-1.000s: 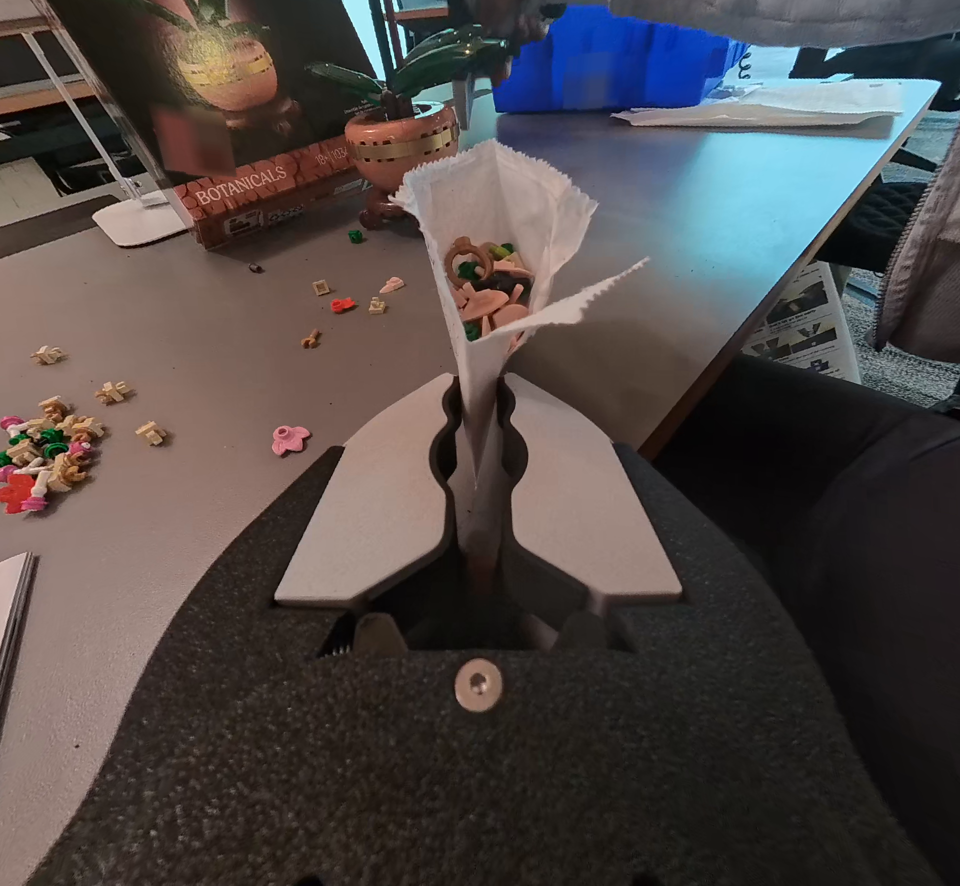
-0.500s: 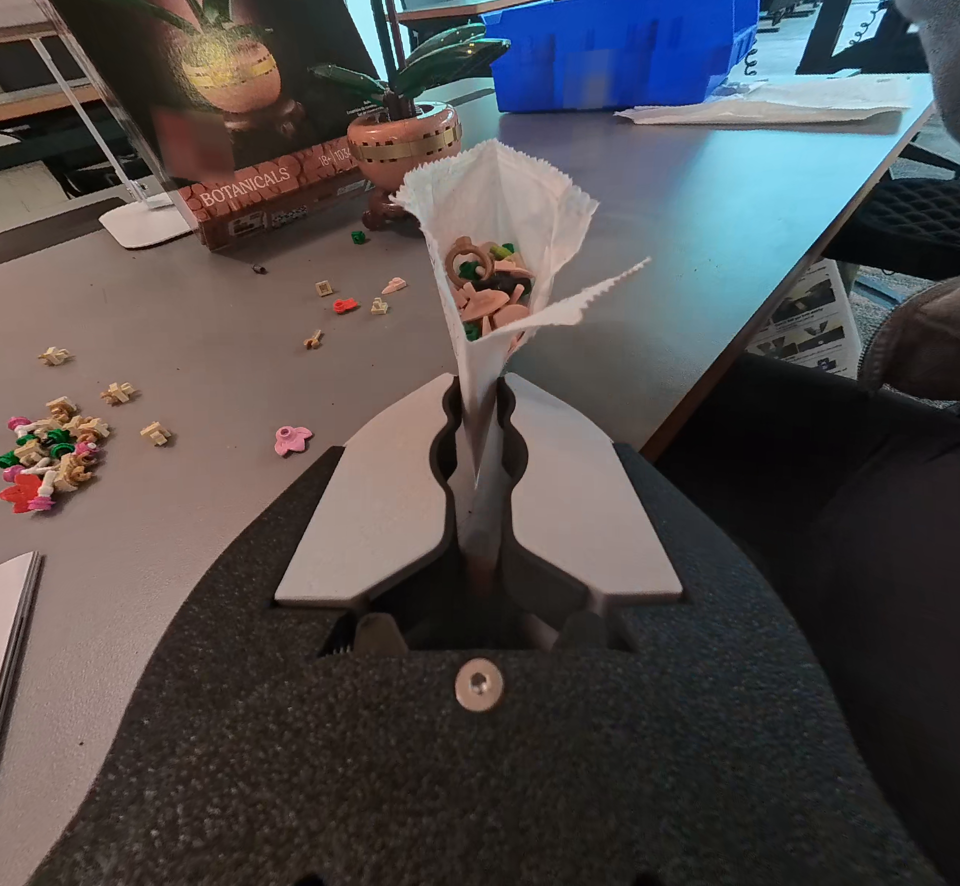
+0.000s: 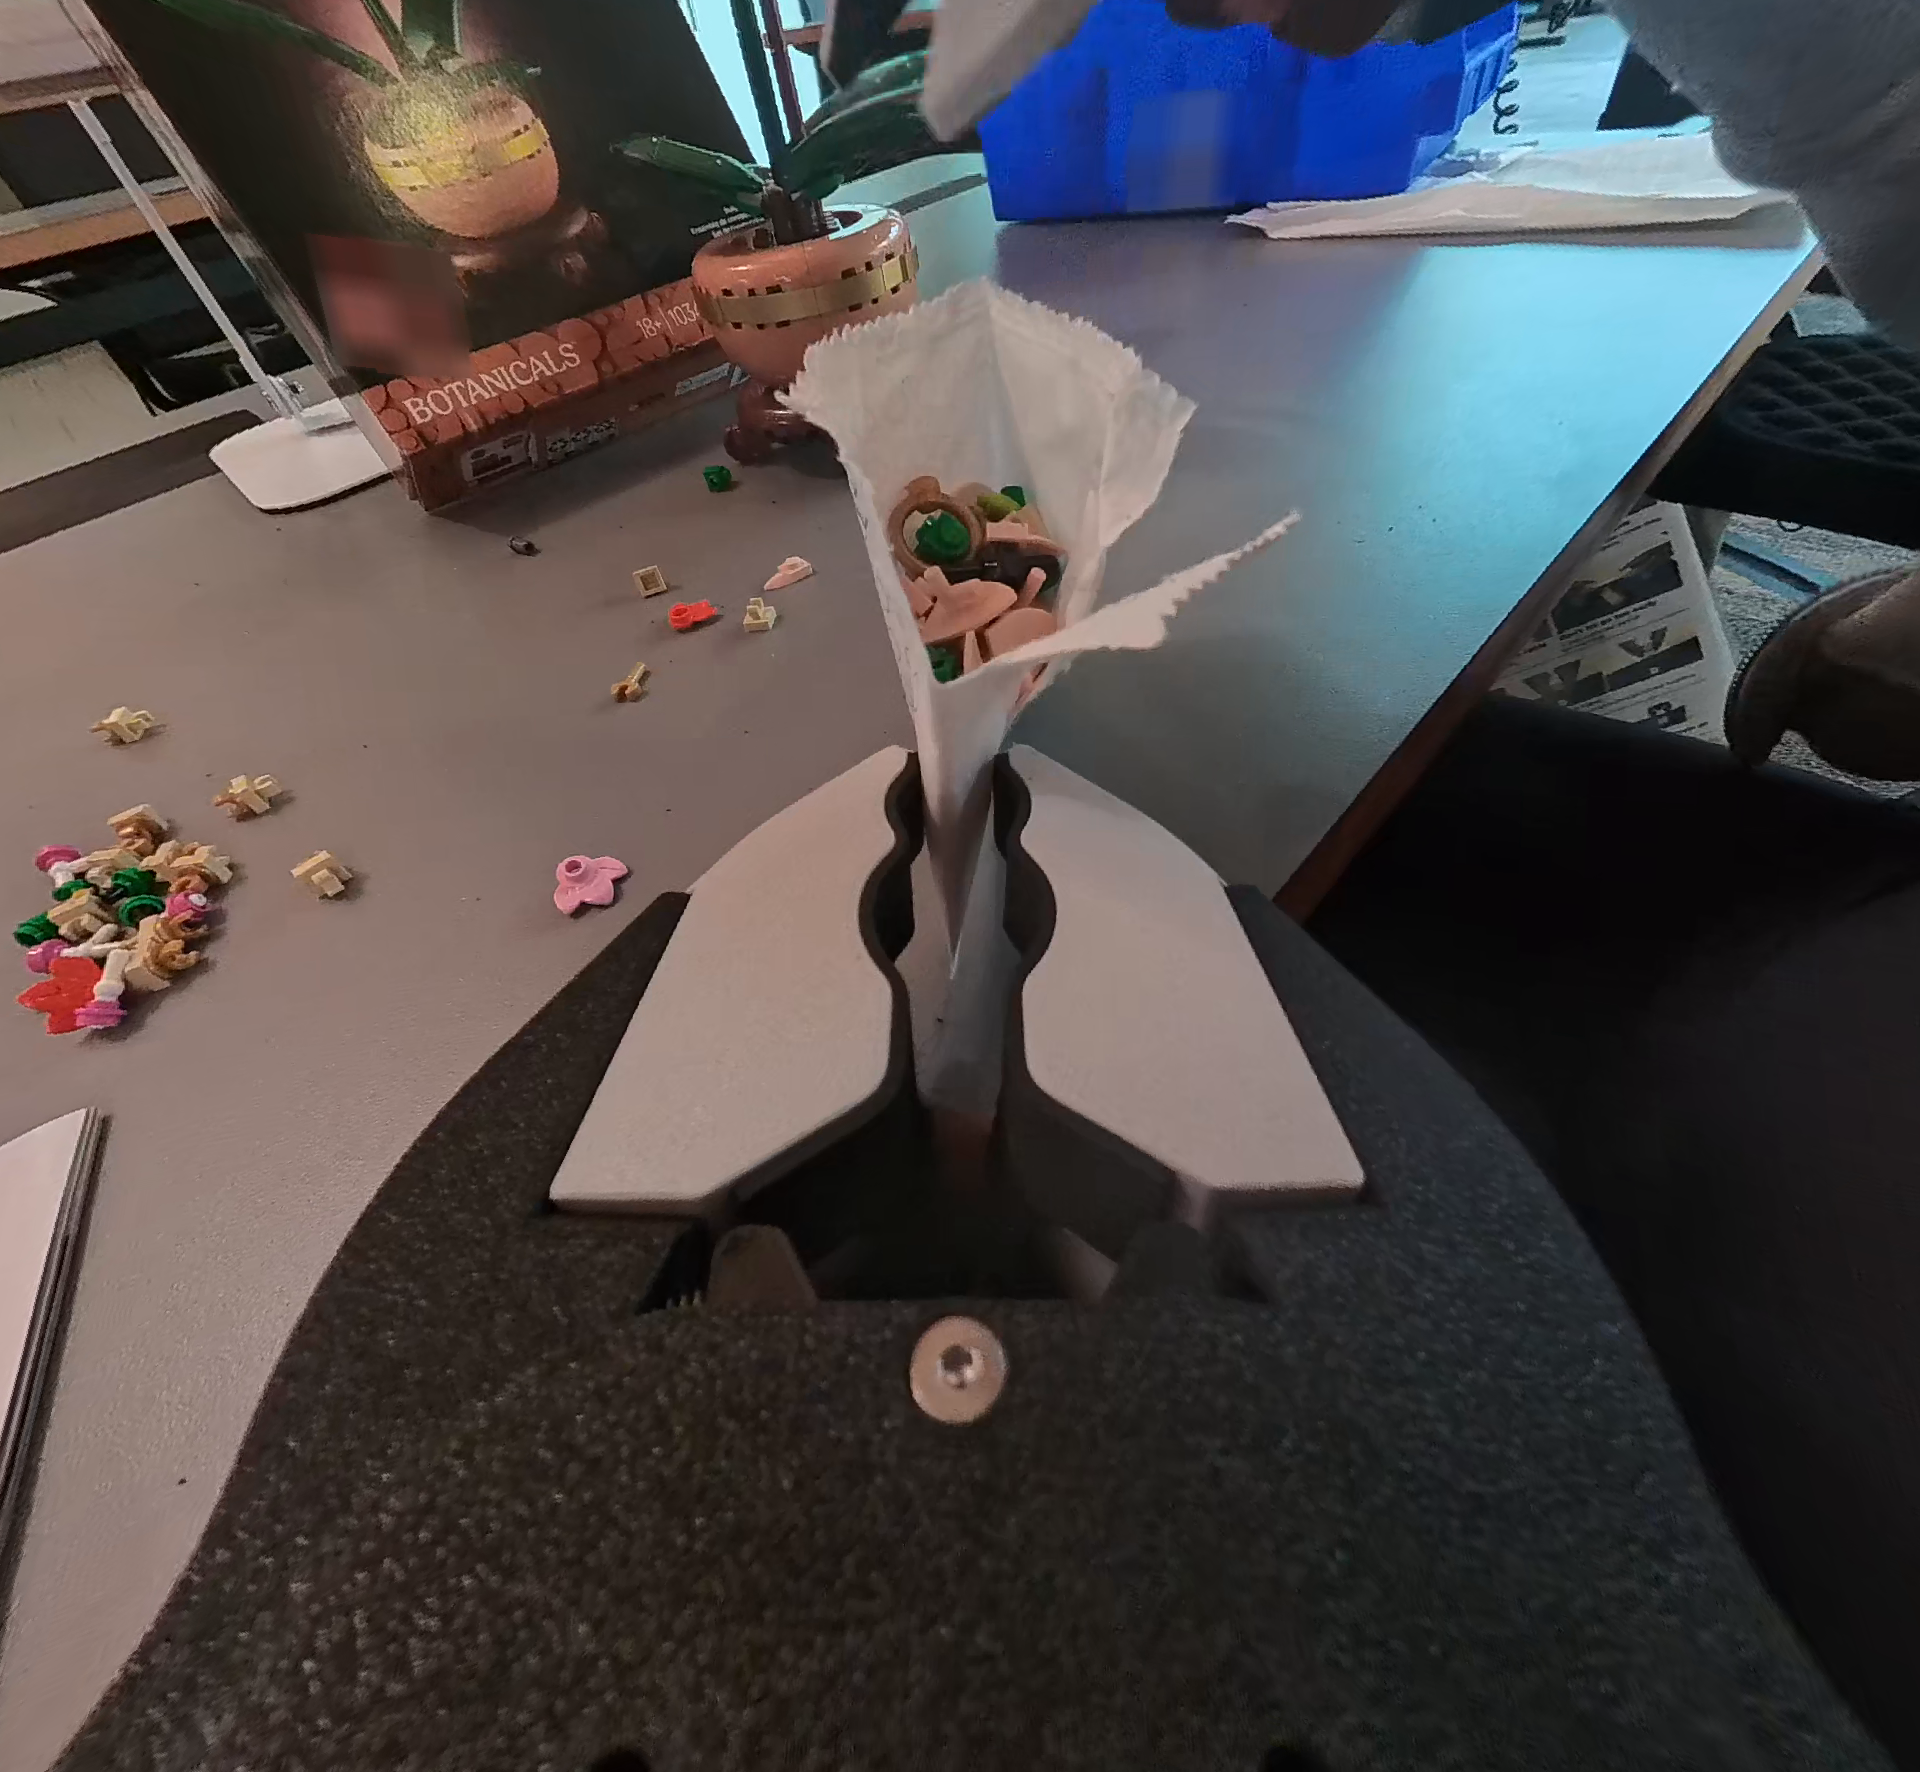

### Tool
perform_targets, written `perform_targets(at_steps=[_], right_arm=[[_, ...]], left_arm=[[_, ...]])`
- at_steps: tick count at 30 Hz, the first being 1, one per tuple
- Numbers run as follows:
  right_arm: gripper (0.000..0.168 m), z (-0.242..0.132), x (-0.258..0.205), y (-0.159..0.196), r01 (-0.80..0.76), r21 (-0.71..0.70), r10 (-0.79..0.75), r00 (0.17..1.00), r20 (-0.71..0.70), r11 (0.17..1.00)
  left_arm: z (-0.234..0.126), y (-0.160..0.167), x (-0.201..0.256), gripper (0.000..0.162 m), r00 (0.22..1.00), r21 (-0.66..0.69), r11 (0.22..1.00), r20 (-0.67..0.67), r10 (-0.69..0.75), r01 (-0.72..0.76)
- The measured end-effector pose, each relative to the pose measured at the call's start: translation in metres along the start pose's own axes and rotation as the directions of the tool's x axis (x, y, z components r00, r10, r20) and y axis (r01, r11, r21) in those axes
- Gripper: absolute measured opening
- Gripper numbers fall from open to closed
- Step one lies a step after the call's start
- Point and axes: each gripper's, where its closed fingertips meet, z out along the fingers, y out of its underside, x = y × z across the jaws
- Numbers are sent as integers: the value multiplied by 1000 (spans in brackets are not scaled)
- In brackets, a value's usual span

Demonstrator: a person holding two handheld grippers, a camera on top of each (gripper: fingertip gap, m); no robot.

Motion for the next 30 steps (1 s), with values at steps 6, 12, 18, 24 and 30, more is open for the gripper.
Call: perform_targets(at_steps=[6, 12, 18, 24, 30], right_arm=[[18, 23, 38, 41, -380, 234, 426, 882, -199, 895], [26, 62, 39, 71, -342, 46, 334, 869, -365, 939], [22, 79, 55, 78, -371, -98, 313, 876, -366, 923], [18, 88, 60, 81, -412, -94, 363, 872, -328, 906], [8, 80, 41, 86, -466, -143, 434, 877, -206, 873]], left_arm=[[-2, 1, -5, 12, 1000, -15, 1000, 1, 6, -6], [-9, 4, -13, 12, 999, -17, 1000, 34, -11, 11], [-7, 3, -14, 12, 999, -15, 1000, 31, -11, 11], [-8, 3, -14, 12, 999, -4, 1000, 27, -23, 23], [-8, 3, -14, 12, 999, -1, 1000, 26, -29, 29]])
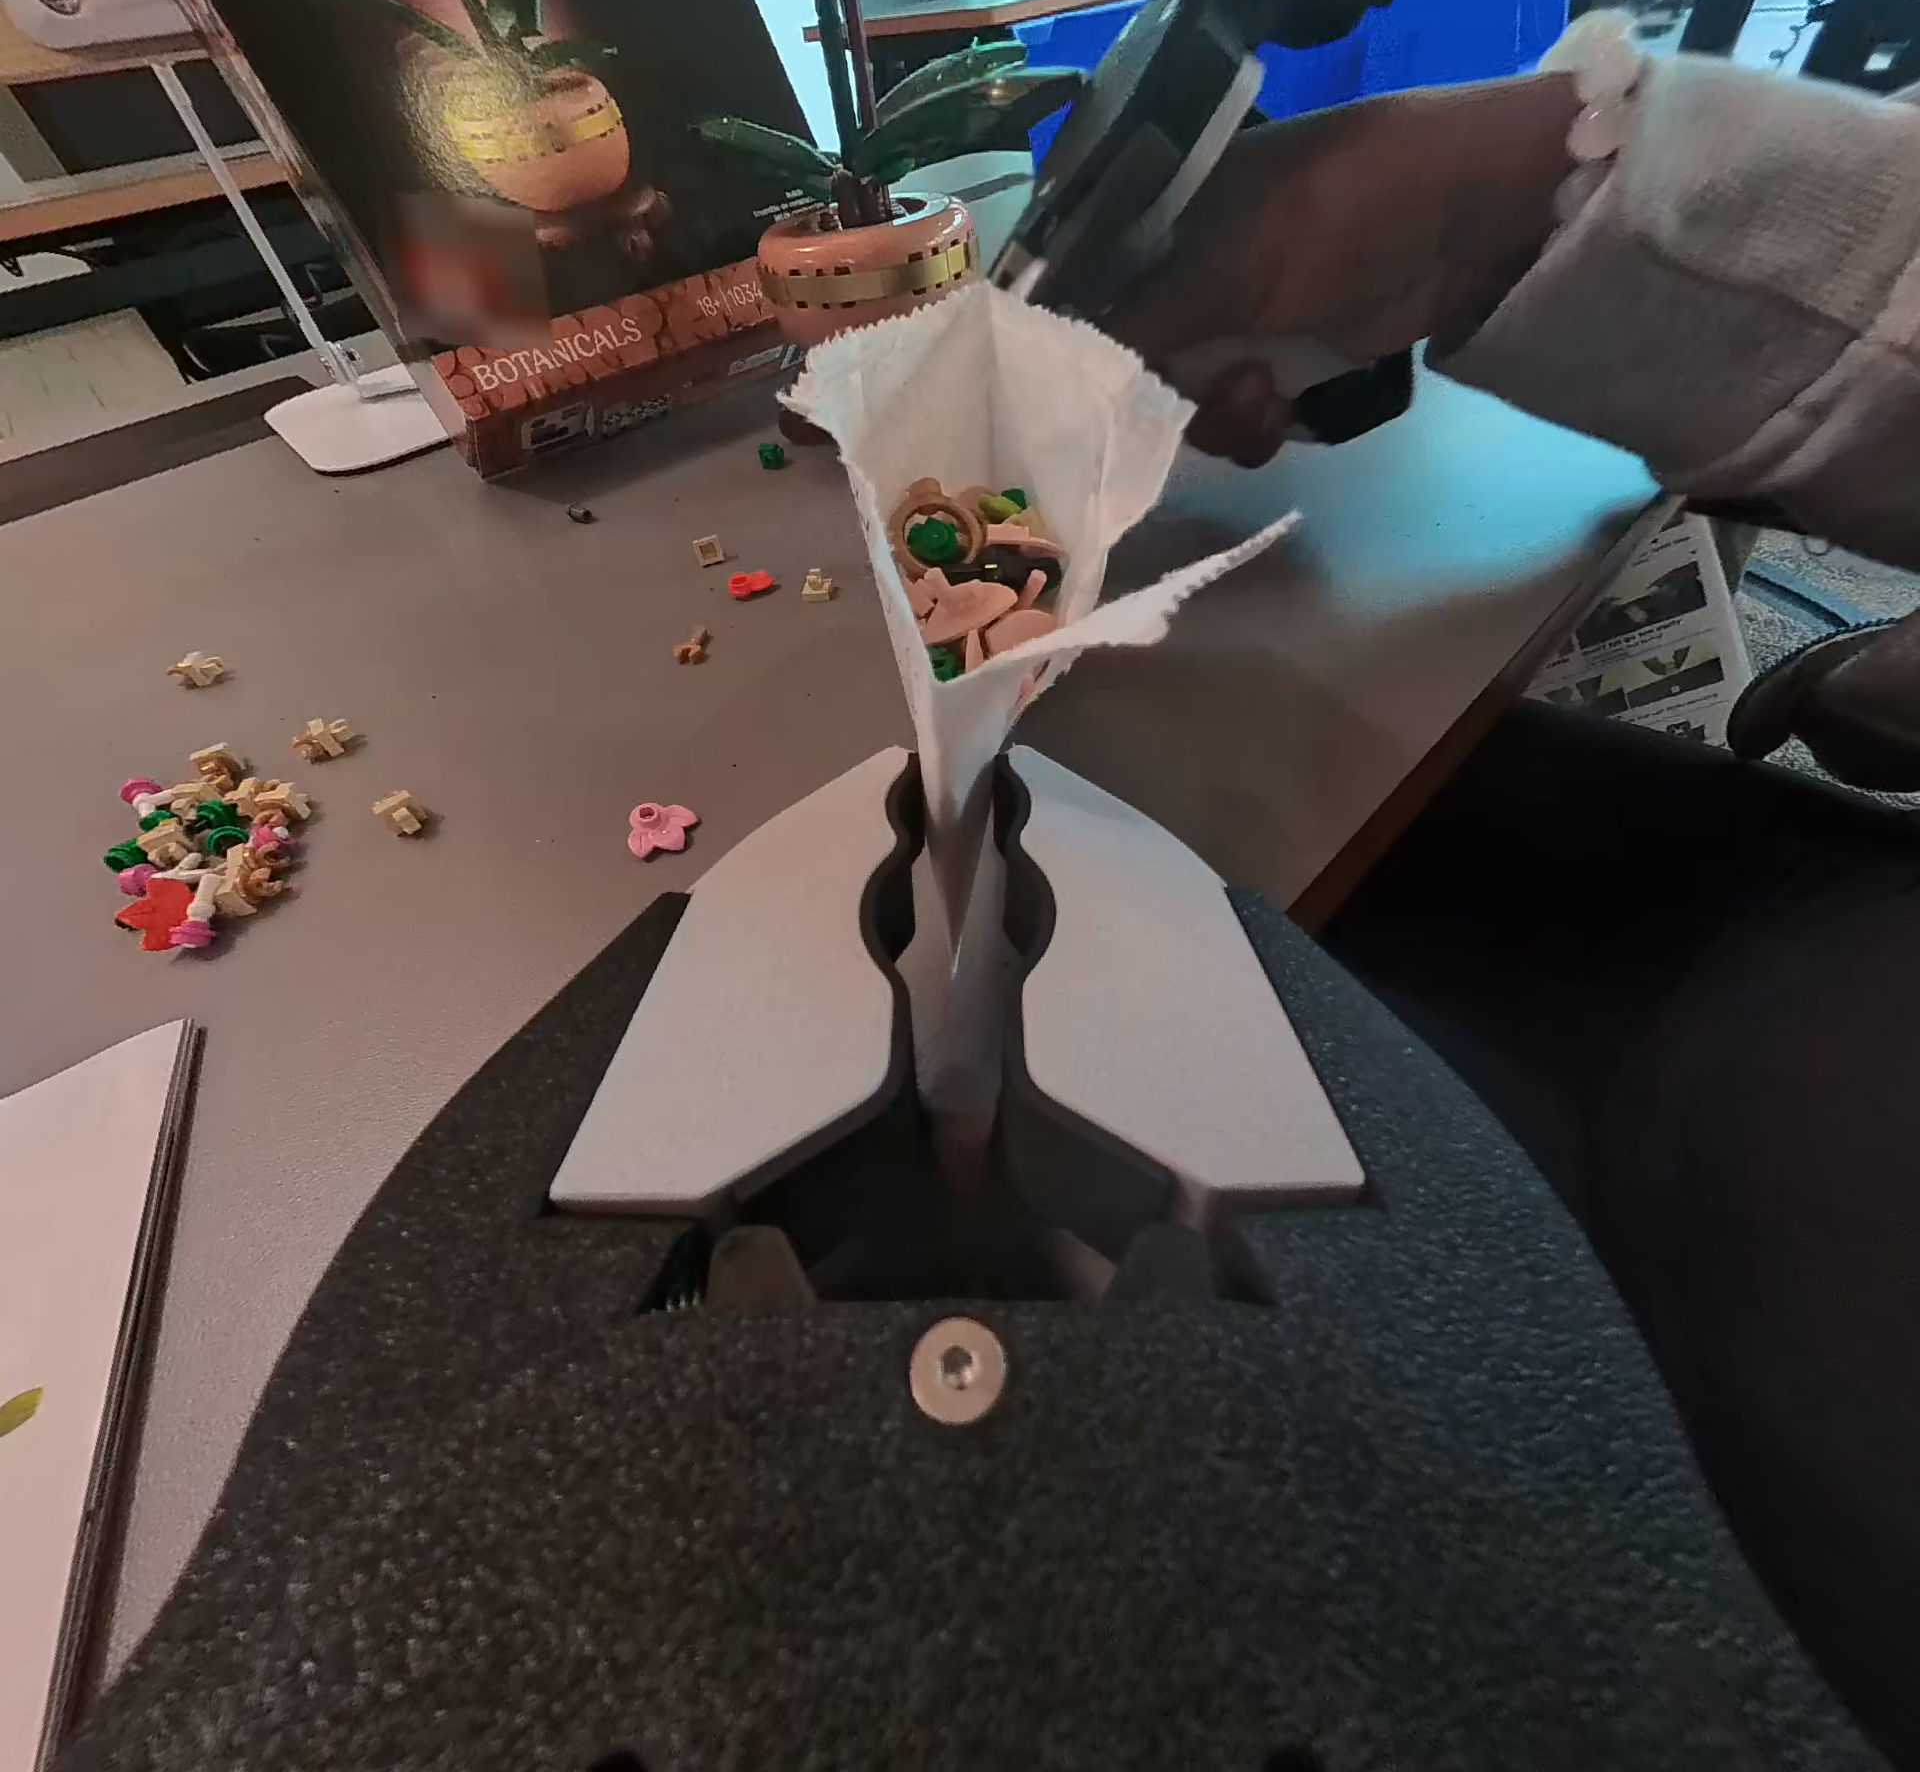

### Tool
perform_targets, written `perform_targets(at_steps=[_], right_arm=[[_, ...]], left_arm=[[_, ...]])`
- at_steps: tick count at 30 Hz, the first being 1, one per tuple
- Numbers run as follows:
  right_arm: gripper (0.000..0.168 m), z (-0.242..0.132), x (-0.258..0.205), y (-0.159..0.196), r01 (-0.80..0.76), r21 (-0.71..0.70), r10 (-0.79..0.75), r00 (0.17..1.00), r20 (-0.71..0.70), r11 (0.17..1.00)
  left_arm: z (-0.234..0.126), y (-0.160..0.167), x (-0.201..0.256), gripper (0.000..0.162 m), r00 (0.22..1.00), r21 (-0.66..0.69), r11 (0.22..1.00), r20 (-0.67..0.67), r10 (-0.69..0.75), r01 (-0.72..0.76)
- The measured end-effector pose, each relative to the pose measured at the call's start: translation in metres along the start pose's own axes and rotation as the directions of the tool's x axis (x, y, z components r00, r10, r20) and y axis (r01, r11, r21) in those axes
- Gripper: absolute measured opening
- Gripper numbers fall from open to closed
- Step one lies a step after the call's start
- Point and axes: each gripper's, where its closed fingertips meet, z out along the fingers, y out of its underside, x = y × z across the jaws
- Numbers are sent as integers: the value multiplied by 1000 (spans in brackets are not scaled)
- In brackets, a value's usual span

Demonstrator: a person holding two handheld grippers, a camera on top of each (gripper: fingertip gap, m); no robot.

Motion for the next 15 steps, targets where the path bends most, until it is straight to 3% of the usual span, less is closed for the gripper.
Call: perform_targets(at_steps=[3, 7, 12, 15], right_arm=[[11, -14, -13, 16, 11, -36, -9, 998, 60, 999], [18, -31, -12, 12, 32, 59, -34, 999, 31, 998], [23, -24, -20, 21, 98, 31, -101, 989, 109, 995], [10, -18, -18, 22, 105, 26, -107, 987, 123, 994]], left_arm=[[0, 0, 0, 12, 1000, 1, 1000, 0, -1, 1], [0, 0, 0, 12, 1000, 2, 1000, 0, -2, 2], [1, 0, -1, 12, 1000, 0, 1000, 1, 3, -3], [0, 0, 0, 12, 1000, -2, 1000, 3, 5, -5]])
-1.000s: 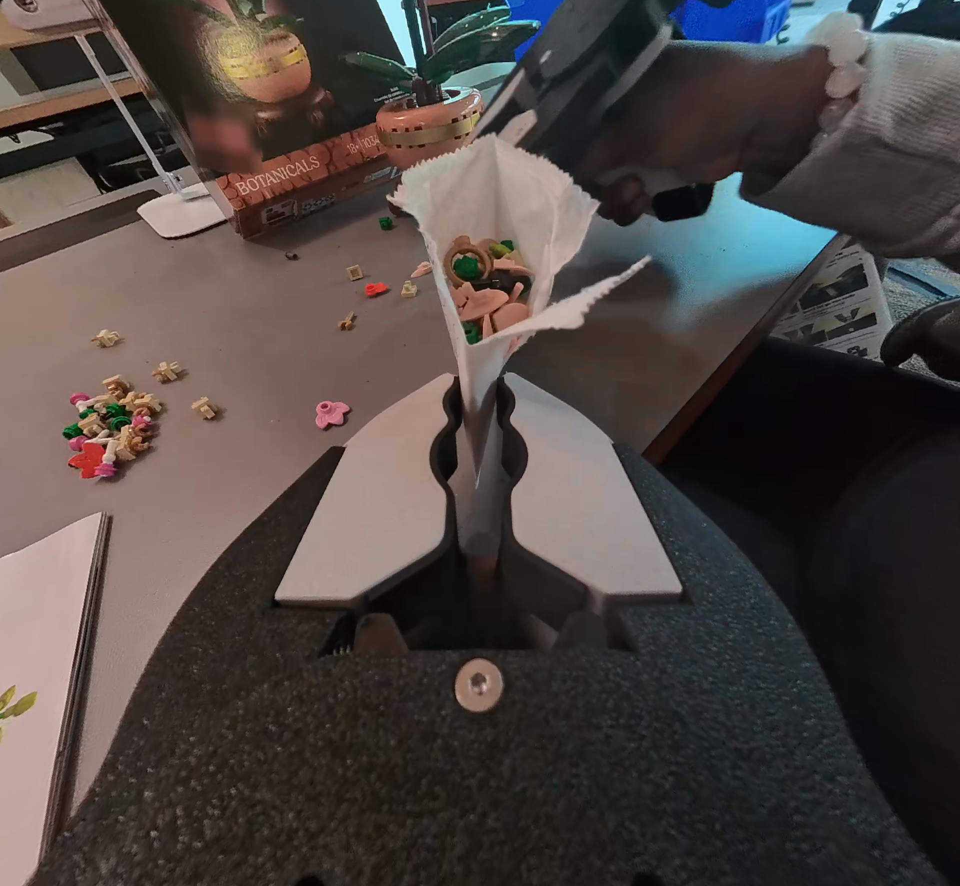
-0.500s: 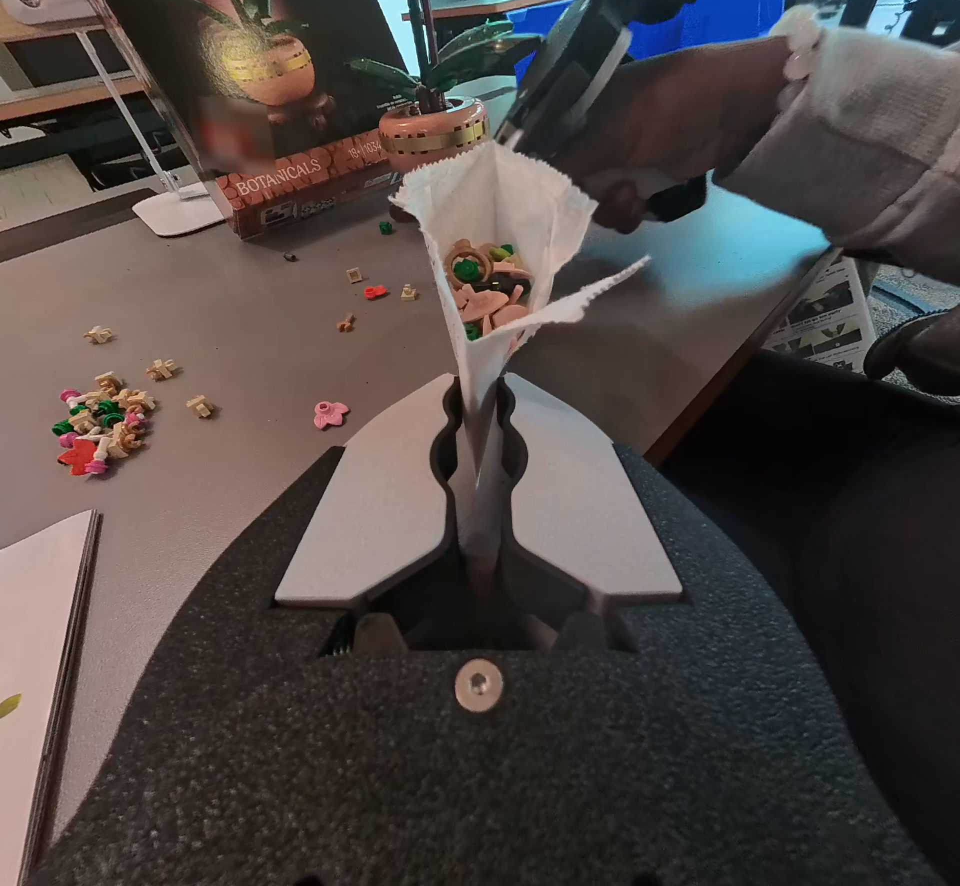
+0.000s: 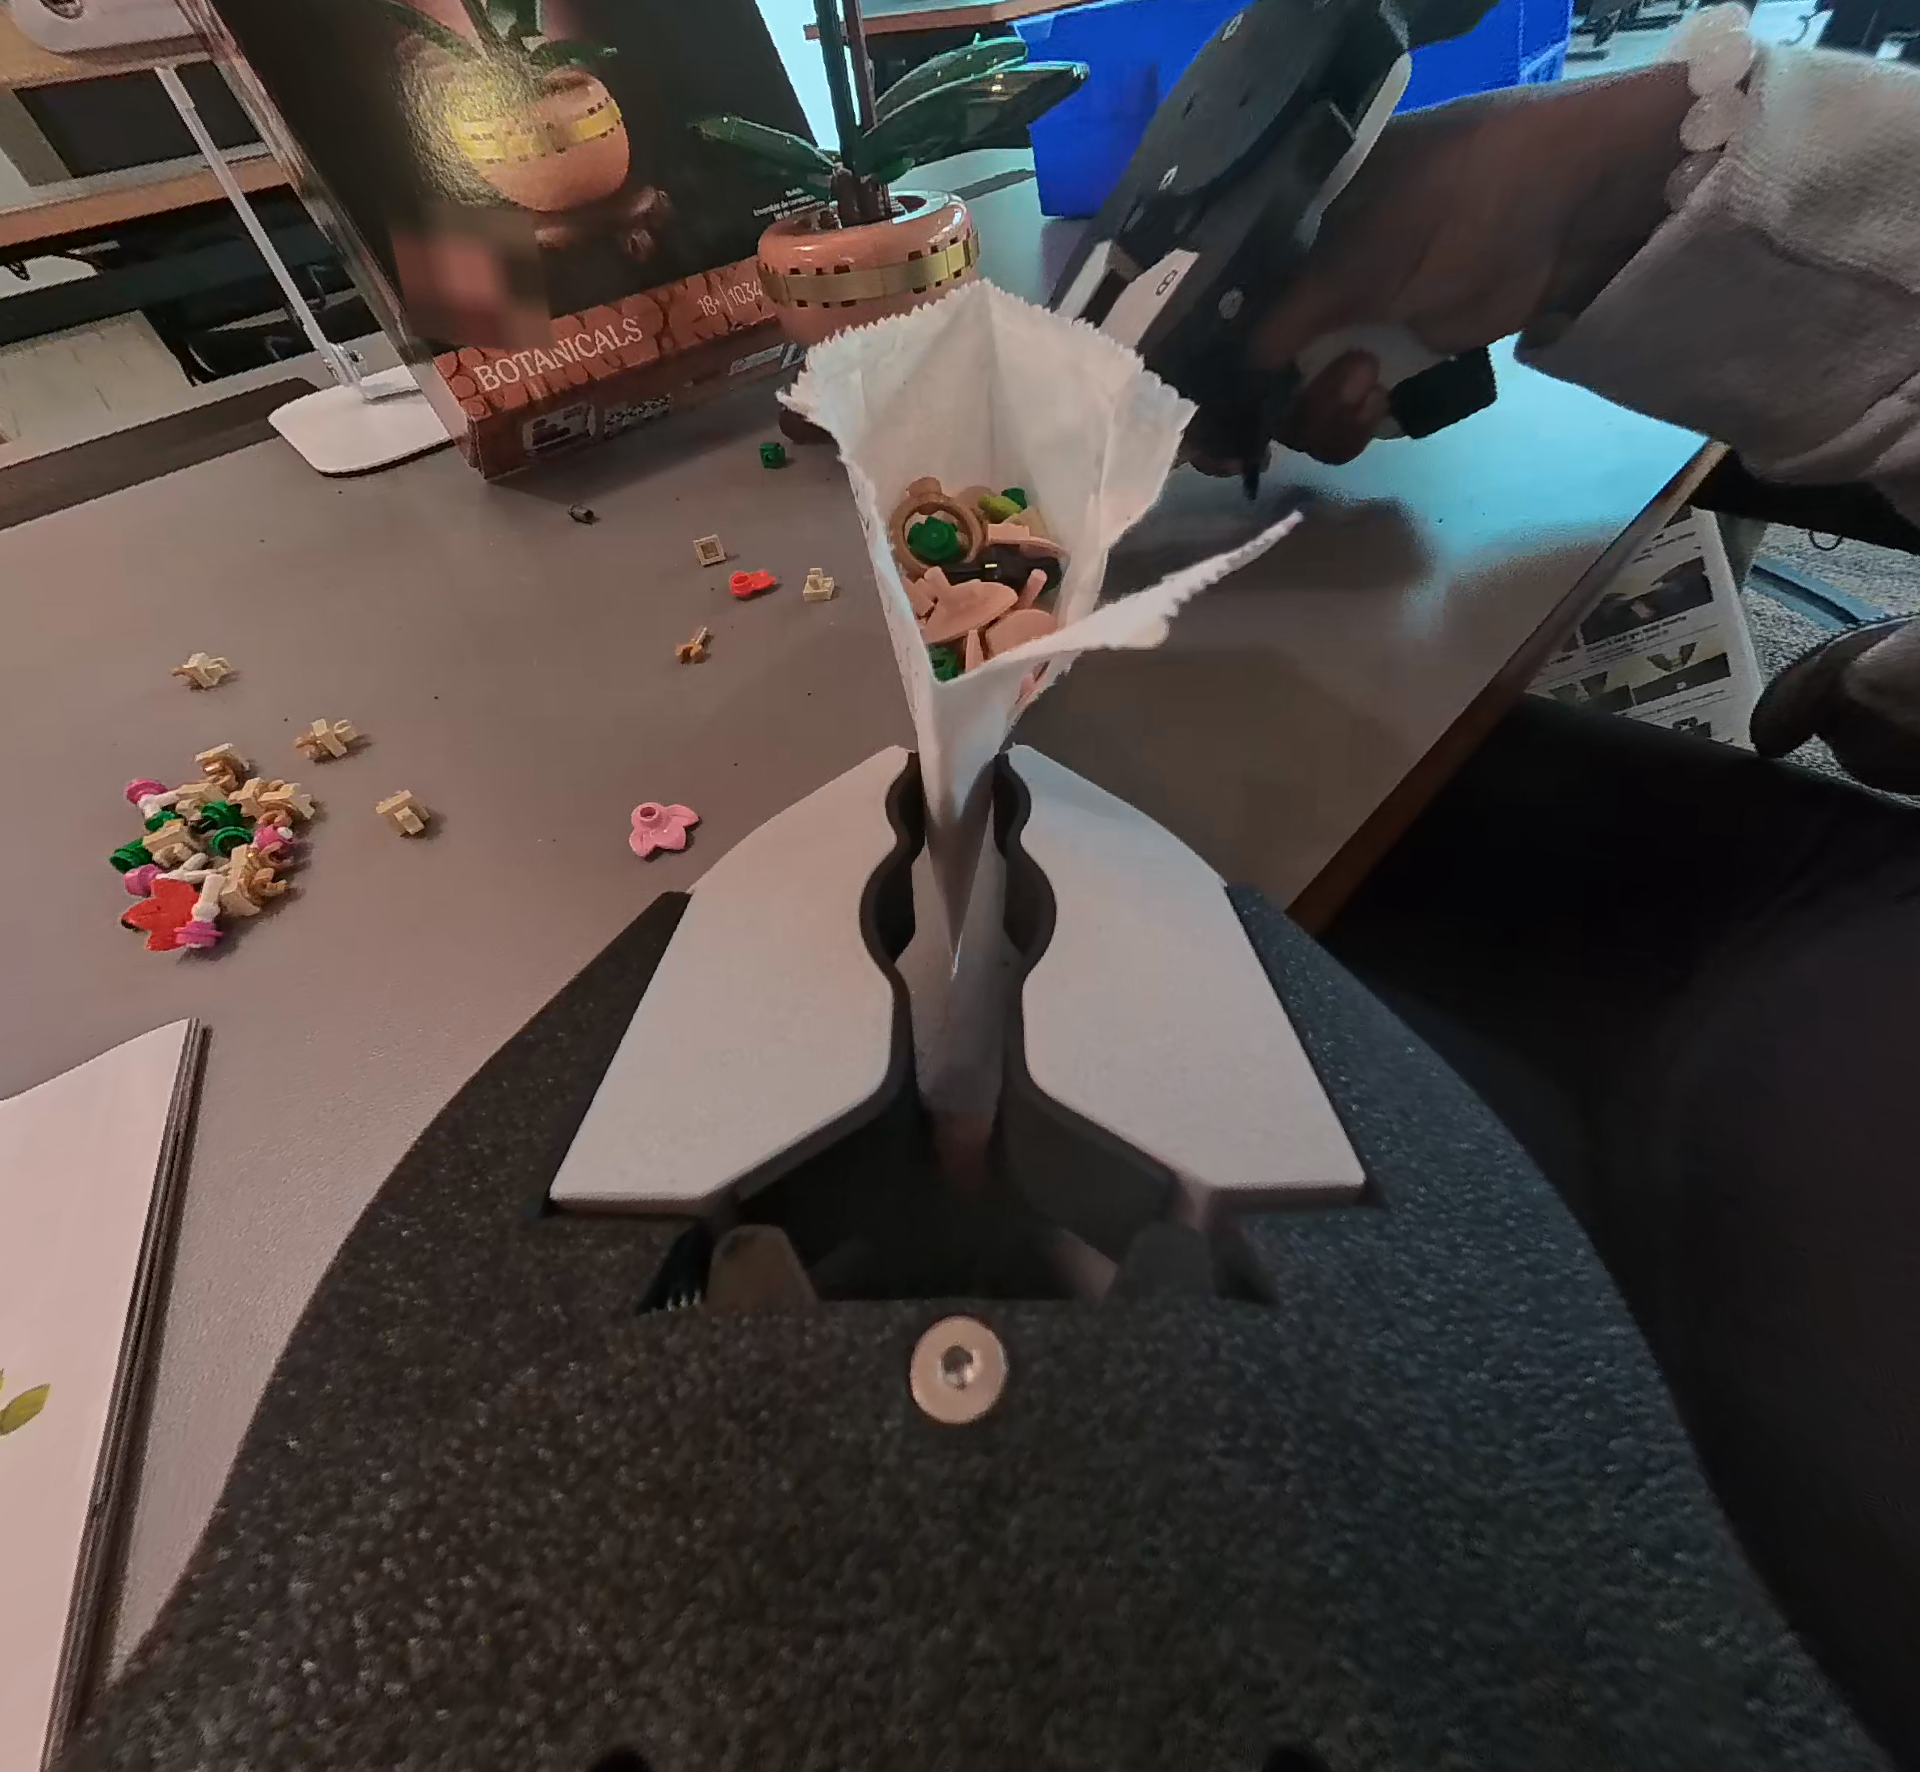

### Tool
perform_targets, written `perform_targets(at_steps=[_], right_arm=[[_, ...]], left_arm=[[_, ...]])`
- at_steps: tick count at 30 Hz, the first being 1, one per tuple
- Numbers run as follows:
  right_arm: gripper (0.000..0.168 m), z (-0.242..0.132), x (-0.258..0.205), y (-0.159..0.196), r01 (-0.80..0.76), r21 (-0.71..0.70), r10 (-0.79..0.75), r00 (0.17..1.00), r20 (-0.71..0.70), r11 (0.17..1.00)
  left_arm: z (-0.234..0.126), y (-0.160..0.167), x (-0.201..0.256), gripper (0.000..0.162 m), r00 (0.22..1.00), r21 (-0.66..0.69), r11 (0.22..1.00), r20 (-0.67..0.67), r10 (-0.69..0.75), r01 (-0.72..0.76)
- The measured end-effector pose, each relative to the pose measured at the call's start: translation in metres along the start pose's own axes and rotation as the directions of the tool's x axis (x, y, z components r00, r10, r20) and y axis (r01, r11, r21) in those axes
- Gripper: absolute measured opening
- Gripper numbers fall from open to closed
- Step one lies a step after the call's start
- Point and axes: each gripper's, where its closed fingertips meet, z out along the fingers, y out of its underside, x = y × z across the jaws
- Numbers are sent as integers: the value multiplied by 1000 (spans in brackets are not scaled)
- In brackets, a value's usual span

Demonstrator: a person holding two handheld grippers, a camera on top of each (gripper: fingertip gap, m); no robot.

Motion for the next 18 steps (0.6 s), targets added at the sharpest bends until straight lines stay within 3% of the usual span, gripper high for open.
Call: perform_targets(at_steps=[7, 10, 13, 15, 18], right_arm=[[6, -10, -1, 4, -36, 25, 35, 999, 18, 999], [7, -36, -15, -26, -62, 202, 45, 995, 84, 977], [7, -68, -61, -73, -2, 410, -90, 975, 204, 912], [7, -66, -87, -81, 71, 409, -179, 956, 232, 910], [29, -44, -88, -70, 169, 306, -226, 961, 159, 937]], left_arm=[[0, -1, 1, 12, 1000, 4, 1000, 0, -11, 11], [0, -1, 1, 12, 1000, 3, 1000, 2, -8, 8], [0, 0, 1, 12, 1000, 3, 1000, 2, -7, 7], [0, 0, 0, 12, 1000, 2, 1000, 3, -8, 8], [0, 0, 0, 12, 1000, 2, 1000, 5, -4, 4]])
